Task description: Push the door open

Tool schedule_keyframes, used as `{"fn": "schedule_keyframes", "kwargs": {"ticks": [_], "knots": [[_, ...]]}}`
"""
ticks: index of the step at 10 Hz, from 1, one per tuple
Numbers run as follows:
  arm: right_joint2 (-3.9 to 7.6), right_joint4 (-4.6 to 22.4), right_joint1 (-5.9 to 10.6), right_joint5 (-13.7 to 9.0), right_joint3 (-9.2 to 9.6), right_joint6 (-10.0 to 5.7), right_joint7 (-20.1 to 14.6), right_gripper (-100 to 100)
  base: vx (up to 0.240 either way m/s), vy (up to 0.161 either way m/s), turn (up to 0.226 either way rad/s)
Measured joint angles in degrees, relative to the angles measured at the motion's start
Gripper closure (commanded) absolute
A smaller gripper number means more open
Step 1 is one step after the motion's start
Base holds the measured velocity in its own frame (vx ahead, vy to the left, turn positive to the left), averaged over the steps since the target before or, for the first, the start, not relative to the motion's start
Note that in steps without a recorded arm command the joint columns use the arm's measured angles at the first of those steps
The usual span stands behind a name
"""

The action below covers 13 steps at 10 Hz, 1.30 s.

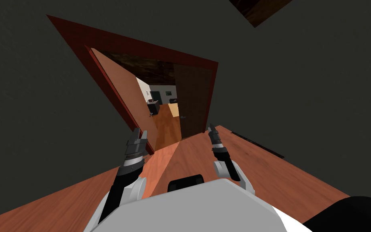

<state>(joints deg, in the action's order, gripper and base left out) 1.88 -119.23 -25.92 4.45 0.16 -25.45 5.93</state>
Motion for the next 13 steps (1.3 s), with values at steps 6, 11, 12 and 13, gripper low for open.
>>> {"fn": "schedule_keyframes", "kwargs": {"ticks": [6, 11, 12, 13], "knots": [[1.07, 6.9, 1.99, -0.6, 0.29, -2.01, -0.9, -100, 0.101, -0.001, 0.043], [2.04, 13.7, 4.06, -1.3, 0.8, -3.52, -1.9, -100, 0.112, -0.013, 0.049], [1.91, 15.0, 4.39, -1.3, 1.06, -3.81, -1.9, -100, 0.093, -0.001, 0.056], [2.04, 16.5, 5.03, -1.4, 1.09, -4.15, -2.0, -100, 0.104, -0.004, 0.054]]}}
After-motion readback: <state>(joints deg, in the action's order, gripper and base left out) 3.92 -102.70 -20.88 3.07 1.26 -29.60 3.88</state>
